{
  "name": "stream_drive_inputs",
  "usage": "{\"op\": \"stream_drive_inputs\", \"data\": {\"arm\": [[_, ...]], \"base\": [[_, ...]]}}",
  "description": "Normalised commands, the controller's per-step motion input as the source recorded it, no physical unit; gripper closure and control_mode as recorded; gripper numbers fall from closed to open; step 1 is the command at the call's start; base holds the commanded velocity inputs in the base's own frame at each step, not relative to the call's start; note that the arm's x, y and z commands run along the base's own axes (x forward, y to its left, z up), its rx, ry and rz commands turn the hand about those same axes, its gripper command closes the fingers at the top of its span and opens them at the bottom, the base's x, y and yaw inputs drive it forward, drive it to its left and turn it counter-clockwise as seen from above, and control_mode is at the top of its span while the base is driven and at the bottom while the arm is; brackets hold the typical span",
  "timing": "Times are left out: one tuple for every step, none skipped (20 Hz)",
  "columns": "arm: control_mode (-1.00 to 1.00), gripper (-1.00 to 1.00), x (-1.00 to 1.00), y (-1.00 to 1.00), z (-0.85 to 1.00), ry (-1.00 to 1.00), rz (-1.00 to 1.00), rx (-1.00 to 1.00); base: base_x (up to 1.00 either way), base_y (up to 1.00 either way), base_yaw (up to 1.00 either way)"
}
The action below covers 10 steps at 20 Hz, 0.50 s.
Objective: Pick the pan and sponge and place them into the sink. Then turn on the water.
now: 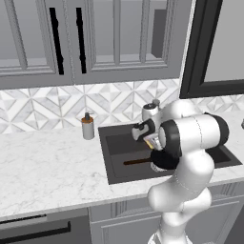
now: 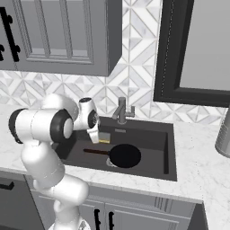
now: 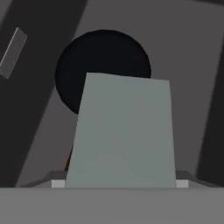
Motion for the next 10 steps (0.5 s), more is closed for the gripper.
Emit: {"op": "stream_drive_inputs", "data": {"arm": [[-1.00, 1.00, 0.16, -0.54, -0.64, 0.00, -0.07, 0.00], [-1.00, 1.00, 0.08, -0.52, -0.64, -0.05, -0.07, 0.00], [-1.00, 1.00, 0.02, -0.48, -0.65, -0.06, -0.08, 0.00], [-1.00, 1.00, 0.00, -0.34, -0.68, -0.07, -0.10, 0.00], [-1.00, 1.00, 0.00, -0.23, -0.69, -0.09, -0.10, -0.02], [-1.00, 1.00, 0.00, -0.08, -0.73, -0.16, -0.09, -0.07], [-1.00, 1.00, 0.00, -0.01, -0.71, -0.15, -0.08, -0.08], [-1.00, 1.00, 0.00, 0.00, -0.68, -0.17, -0.05, -0.13], [-1.00, 1.00, 0.00, 0.00, -0.67, -0.17, -0.04, -0.17], [-1.00, 1.00, 0.00, 0.00, -0.59, -0.18, -0.03, -0.17]], "base": [[0.00, 0.00, 0.00], [0.00, 0.00, 0.00], [0.00, 0.00, 0.00], [0.00, 0.00, 0.00], [0.00, 0.00, 0.00], [0.00, 0.00, 0.00], [0.00, 0.00, 0.00], [0.00, 0.00, 0.00], [0.00, 0.00, 0.00], [0.00, 0.00, 0.00]]}}
